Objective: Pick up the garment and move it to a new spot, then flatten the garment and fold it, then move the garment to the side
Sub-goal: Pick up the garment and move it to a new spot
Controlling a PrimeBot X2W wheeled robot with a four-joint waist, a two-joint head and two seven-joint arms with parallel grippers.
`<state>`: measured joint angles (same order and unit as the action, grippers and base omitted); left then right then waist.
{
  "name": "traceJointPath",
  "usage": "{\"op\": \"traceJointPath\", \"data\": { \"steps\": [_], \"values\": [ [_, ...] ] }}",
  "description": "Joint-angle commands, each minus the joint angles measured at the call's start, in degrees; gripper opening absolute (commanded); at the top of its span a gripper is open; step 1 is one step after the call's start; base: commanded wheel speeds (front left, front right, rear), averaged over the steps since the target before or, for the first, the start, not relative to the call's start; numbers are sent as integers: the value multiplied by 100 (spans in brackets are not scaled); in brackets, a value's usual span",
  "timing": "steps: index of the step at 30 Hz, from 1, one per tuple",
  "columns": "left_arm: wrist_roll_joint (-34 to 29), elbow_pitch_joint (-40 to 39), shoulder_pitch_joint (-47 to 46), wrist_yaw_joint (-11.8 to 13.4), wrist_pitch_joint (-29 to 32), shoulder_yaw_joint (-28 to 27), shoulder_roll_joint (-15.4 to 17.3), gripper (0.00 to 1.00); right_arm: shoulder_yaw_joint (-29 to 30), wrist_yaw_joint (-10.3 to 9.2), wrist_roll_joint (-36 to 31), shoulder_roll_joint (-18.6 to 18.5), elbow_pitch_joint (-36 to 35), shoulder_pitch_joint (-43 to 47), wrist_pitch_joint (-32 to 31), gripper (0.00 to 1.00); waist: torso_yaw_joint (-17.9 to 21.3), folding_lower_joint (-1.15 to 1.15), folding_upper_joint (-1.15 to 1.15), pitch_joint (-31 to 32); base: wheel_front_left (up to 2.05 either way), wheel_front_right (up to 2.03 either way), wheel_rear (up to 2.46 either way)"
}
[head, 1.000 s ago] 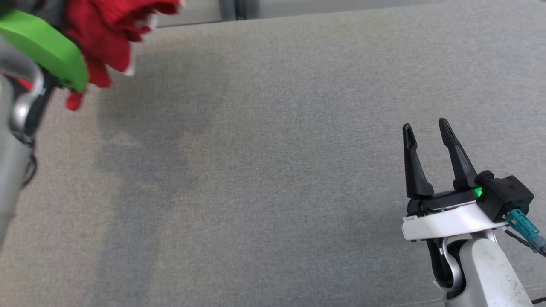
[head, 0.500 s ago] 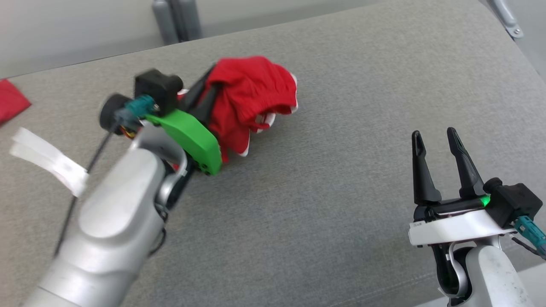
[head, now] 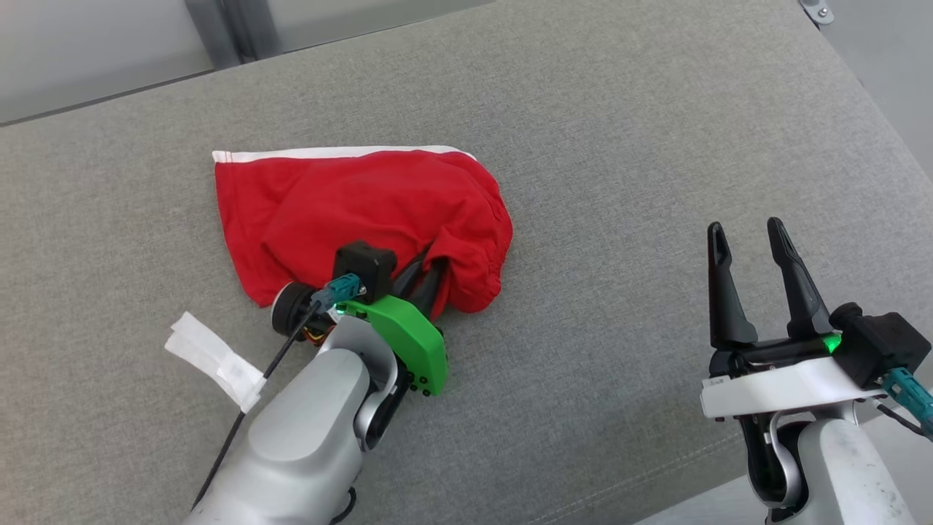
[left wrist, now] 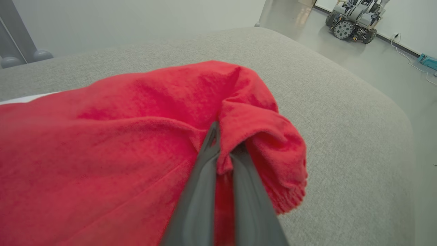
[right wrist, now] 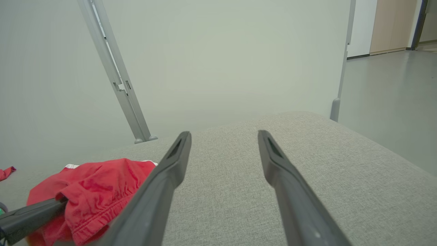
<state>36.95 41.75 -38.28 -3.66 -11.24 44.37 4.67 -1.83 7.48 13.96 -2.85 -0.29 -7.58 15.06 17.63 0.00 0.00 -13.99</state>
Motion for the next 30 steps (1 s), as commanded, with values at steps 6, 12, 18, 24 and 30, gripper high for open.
{"op": "traceJointPath", "data": {
  "steps": [6,12,18,24,30],
  "values": [
    [259,-38,430,-179,-169,250,-134,100,-18,3,-86,-8,58,128,18,100,-384,0,0,396,0,0,0],
    [304,-352,803,-45,-327,168,-97,100,59,3,-194,-9,89,258,18,100,-698,0,0,743,0,0,0],
    [214,-917,1258,291,-392,-249,172,100,98,3,-295,-8,112,410,18,100,-968,0,0,1118,0,0,0],
    [-131,-1887,1897,775,-397,-1079,457,100,104,3,-365,-9,134,511,18,100,-1152,0,0,1362,0,0,0],
    [-594,-2637,2679,1068,-391,-1809,586,100,105,3,-428,-9,194,571,18,100,-1279,0,0,1472,0,0,0]
  ]
}}
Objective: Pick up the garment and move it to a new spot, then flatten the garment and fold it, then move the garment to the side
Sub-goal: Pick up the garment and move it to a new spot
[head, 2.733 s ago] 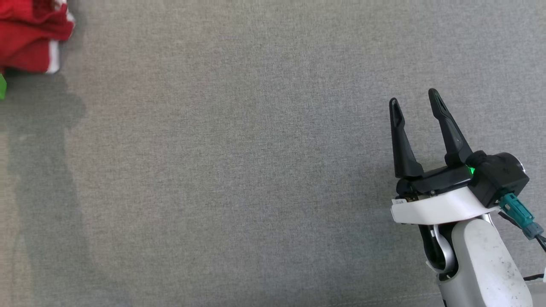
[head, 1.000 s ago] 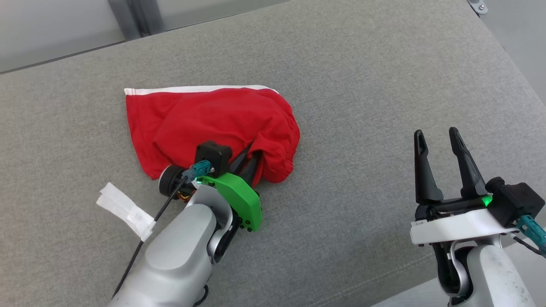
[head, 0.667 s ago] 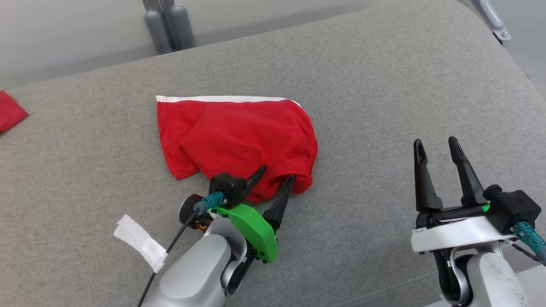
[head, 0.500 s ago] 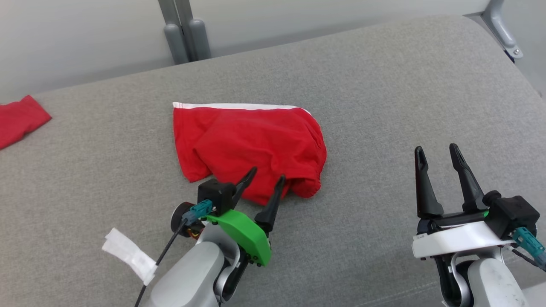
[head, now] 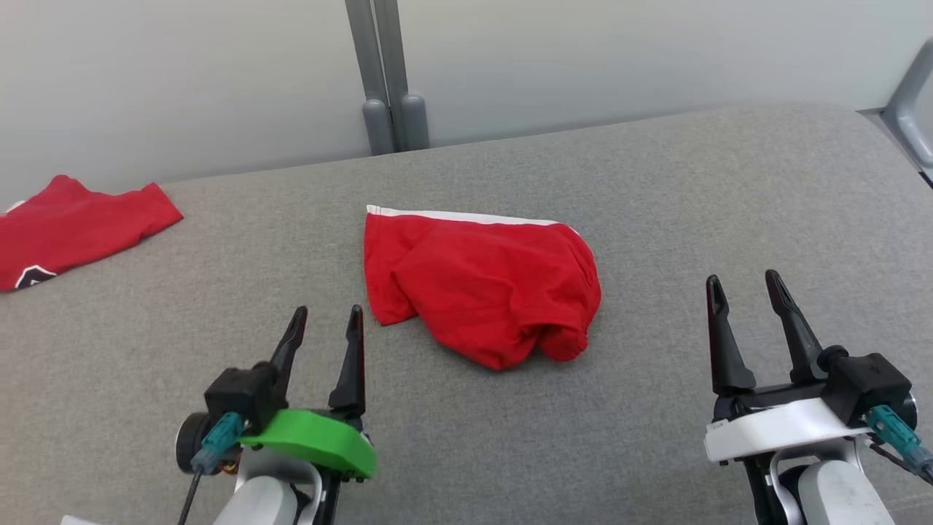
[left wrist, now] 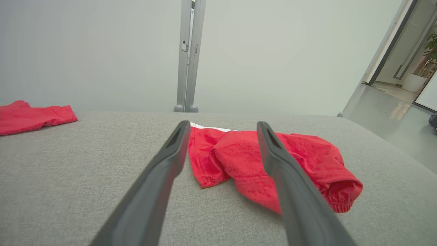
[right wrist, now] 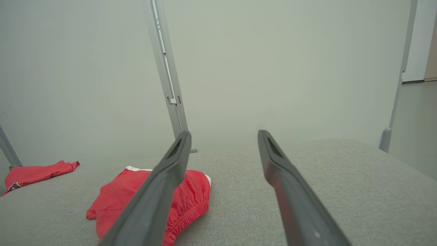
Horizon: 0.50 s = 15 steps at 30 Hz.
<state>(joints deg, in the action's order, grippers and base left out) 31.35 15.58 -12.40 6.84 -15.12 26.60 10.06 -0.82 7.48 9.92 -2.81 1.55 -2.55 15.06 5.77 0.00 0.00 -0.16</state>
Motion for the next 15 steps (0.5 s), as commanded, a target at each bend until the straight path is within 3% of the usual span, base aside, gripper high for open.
{"op": "traceJointPath", "data": {
  "steps": [1,8,15],
  "values": [
    [-106,-110,219,31,-4,-135,52,100,8,3,-32,-14,28,80,18,100,-114,0,0,102,0,0,0],
    [-531,-501,917,34,-4,-619,-2,100,10,3,7,-14,191,156,18,100,-210,0,0,139,0,0,0],
    [-808,-693,1379,-32,-5,-1077,-287,100,56,3,96,-13,332,262,18,100,-278,0,0,156,0,0,0]
  ]
}}
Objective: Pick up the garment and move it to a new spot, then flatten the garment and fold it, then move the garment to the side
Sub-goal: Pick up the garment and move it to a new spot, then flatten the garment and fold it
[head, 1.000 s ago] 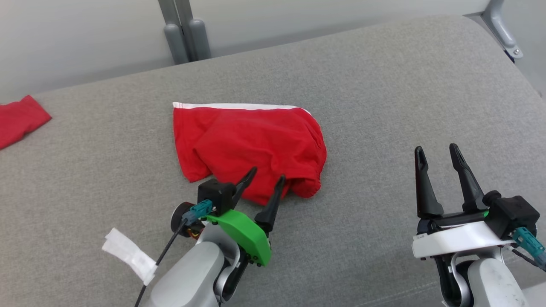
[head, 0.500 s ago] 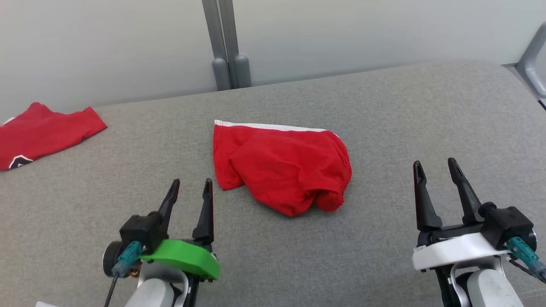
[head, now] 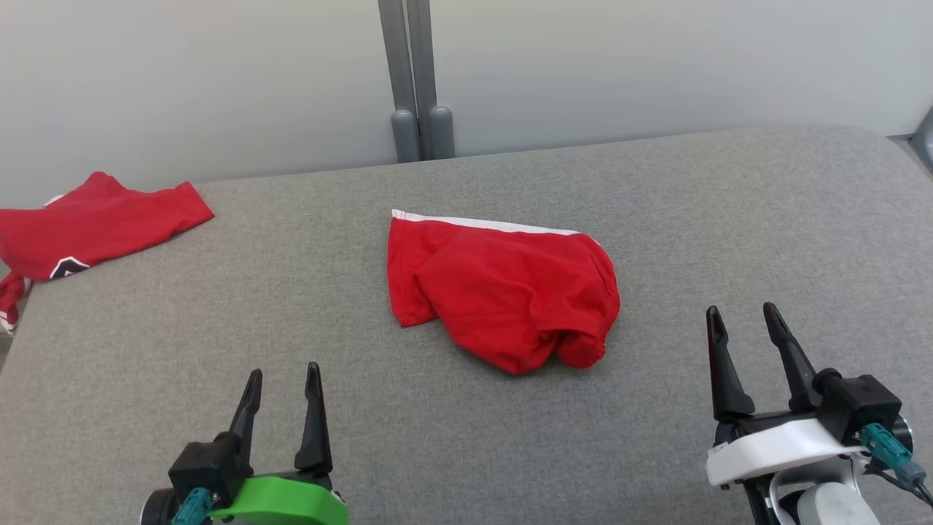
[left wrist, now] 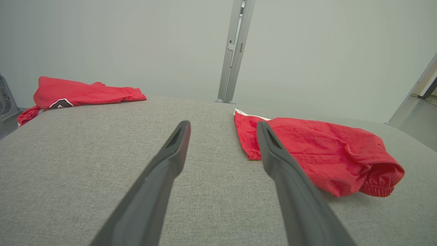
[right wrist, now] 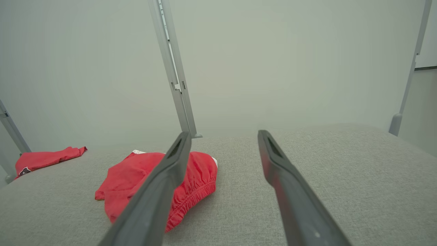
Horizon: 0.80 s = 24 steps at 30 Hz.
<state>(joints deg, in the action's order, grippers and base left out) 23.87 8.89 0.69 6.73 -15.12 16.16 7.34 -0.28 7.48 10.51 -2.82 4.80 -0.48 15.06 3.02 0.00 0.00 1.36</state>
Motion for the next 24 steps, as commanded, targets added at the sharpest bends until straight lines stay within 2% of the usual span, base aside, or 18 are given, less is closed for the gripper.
{"op": "traceJointPath", "data": {
  "steps": [1,10,24],
  "values": [
    [-110,-27,104,-40,-5,-83,-50,100,-7,3,42,-13,26,60,18,100,-4,0,0,8,0,0,0],
    [-390,4,239,-222,-5,-450,-236,100,-72,3,56,-13,149,72,18,100,17,0,0,41,0,0,0],
    [-603,138,245,-414,-5,-704,-390,100,-72,3,58,-12,177,69,18,100,4,0,0,28,0,0,0]
  ]
}}
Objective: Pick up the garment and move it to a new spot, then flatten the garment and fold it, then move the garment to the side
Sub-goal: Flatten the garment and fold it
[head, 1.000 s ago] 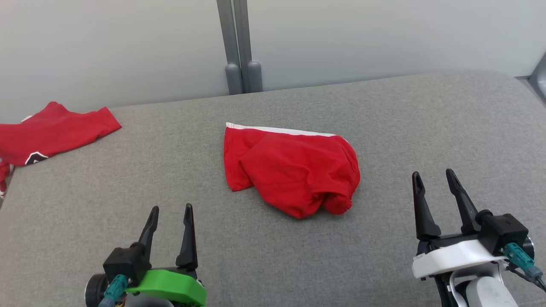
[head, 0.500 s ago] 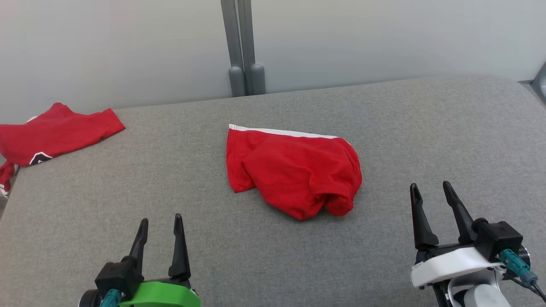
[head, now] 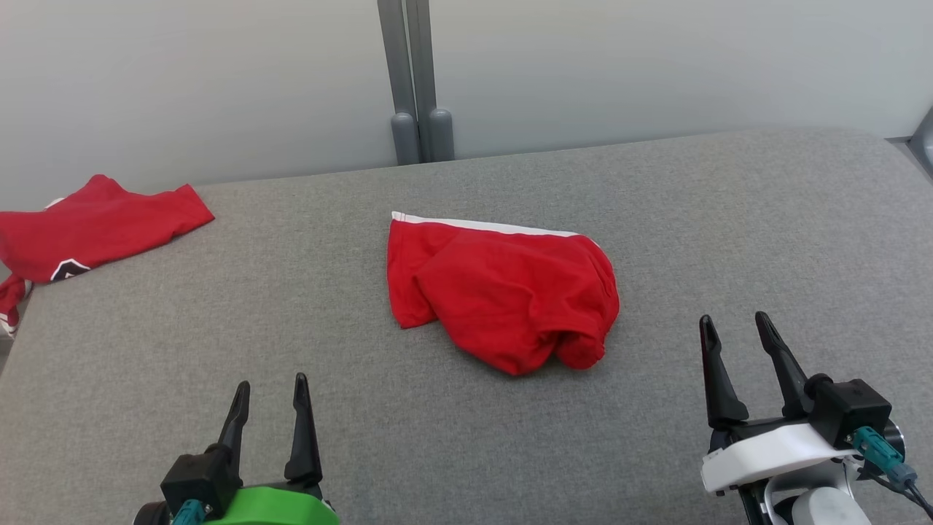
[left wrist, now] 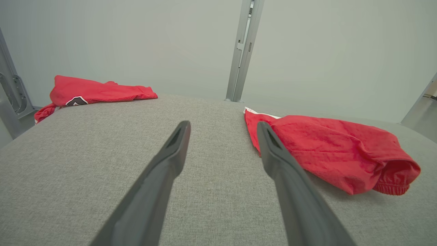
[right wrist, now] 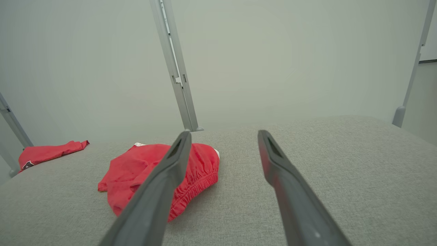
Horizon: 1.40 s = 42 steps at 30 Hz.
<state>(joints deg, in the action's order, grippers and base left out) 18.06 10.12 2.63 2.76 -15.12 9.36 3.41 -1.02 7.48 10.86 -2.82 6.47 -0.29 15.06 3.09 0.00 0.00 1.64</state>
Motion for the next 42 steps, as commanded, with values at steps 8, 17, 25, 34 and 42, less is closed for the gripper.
{"op": "traceJointPath", "data": {
  "steps": [8,17,25,34,42],
  "values": [
    [-69,82,43,-74,-5,-71,-32,100,10,3,30,-12,19,68,18,100,-41,0,0,-4,0,0,0],
    [-114,106,-103,-104,-5,60,-46,100,-132,3,-315,-12,582,-683,18,100,-388,0,0,-192,0,0,0],
    [-53,79,-363,-86,-5,215,-47,100,-297,2,-592,-201,2239,-2275,-703,100,-985,0,0,-666,0,0,0],
    [93,83,-568,0,-5,343,-48,100,-520,1,-231,-518,3920,-3222,-1662,100,-1528,0,0,-1020,0,0,0],
    [106,83,-572,41,-5,311,-49,100,-877,1,200,-575,4407,-3402,-1503,0,-1531,0,0,-990,0,0,0]
  ]
}}
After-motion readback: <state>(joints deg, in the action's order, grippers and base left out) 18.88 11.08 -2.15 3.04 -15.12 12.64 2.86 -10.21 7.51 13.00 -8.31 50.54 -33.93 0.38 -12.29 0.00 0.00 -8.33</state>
